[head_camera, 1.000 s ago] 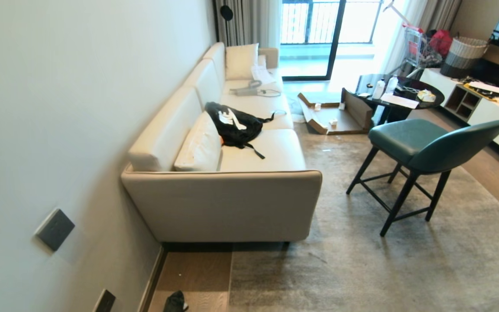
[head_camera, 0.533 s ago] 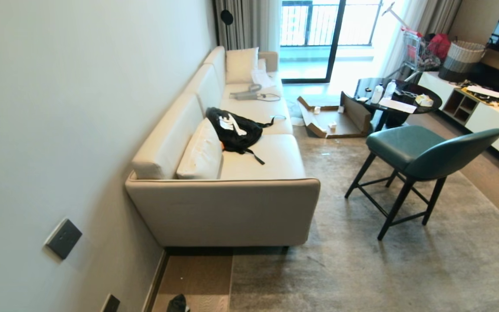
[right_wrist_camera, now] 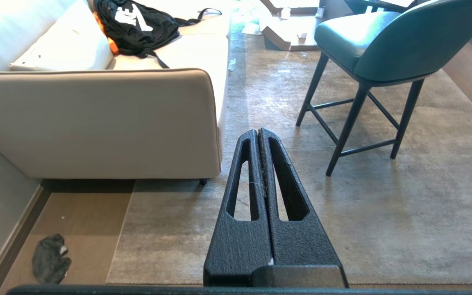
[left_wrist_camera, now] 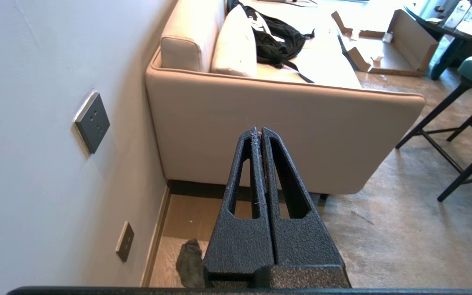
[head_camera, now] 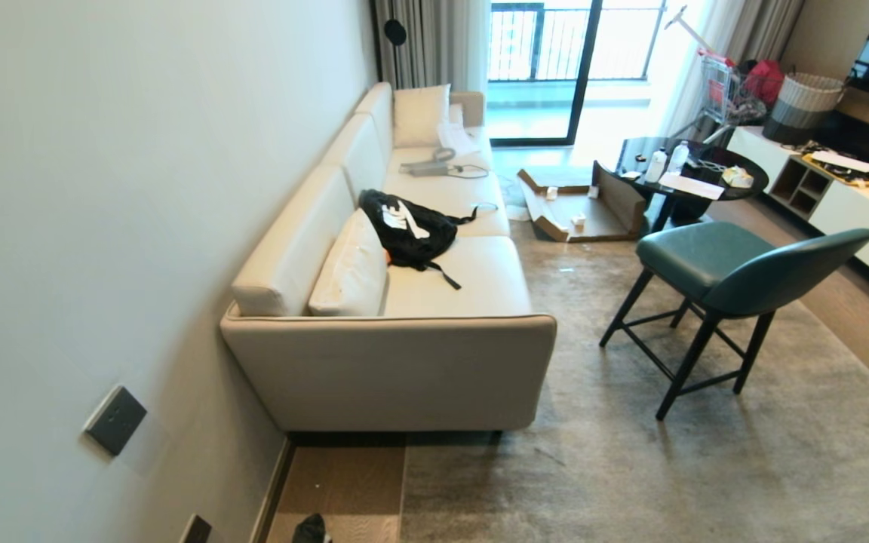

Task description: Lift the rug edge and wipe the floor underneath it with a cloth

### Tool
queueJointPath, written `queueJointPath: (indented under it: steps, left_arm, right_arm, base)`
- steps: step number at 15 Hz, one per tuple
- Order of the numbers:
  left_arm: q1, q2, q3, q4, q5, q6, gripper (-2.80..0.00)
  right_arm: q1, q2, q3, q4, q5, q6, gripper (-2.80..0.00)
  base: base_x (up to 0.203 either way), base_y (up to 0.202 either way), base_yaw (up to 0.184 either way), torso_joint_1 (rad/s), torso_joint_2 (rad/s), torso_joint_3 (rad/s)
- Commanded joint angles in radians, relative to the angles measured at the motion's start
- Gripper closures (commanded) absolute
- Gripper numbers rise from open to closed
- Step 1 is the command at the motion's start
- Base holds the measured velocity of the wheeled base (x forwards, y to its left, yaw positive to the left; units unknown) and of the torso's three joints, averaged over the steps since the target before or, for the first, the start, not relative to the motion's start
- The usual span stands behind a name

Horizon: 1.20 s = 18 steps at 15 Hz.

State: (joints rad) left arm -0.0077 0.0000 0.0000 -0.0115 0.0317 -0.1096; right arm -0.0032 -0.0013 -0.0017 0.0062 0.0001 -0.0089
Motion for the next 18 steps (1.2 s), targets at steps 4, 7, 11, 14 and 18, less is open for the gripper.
queueJointPath:
  steps: [4,7,11,14,18]
  left_arm:
    - [0.0,0.0,0.0,-0.001,0.001,-0.001,0.0]
    - [0.0,0.0,0.0,-0.001,0.001,-0.001,0.0]
    - [0.0,0.0,0.0,-0.001,0.001,-0.001,0.0]
    - [0.0,0.0,0.0,-0.001,0.001,-0.001,0.0]
    - [0.0,0.0,0.0,-0.001,0.001,-0.001,0.0]
  right_arm:
    - [0.0,0.001,0.0,0.0,0.0,0.0,0.0]
    - [0.0,0.001,0.0,0.0,0.0,0.0,0.0]
    - [0.0,0.001,0.0,0.0,0.0,0.0,0.0]
    - [0.0,0.001,0.0,0.0,0.001,0.0,0.0]
    - [0.0,0.001,0.0,0.0,0.0,0.0,0.0]
  base:
    - [0.0,0.0,0.0,0.0,0.0,0.0]
    - [0.0,0.0,0.0,0.0,0.0,0.0]
    - [0.0,0.0,0.0,0.0,0.0,0.0]
    - [0.0,0.0,0.0,0.0,0.0,0.0]
    - [0.0,0.0,0.0,0.0,0.0,0.0]
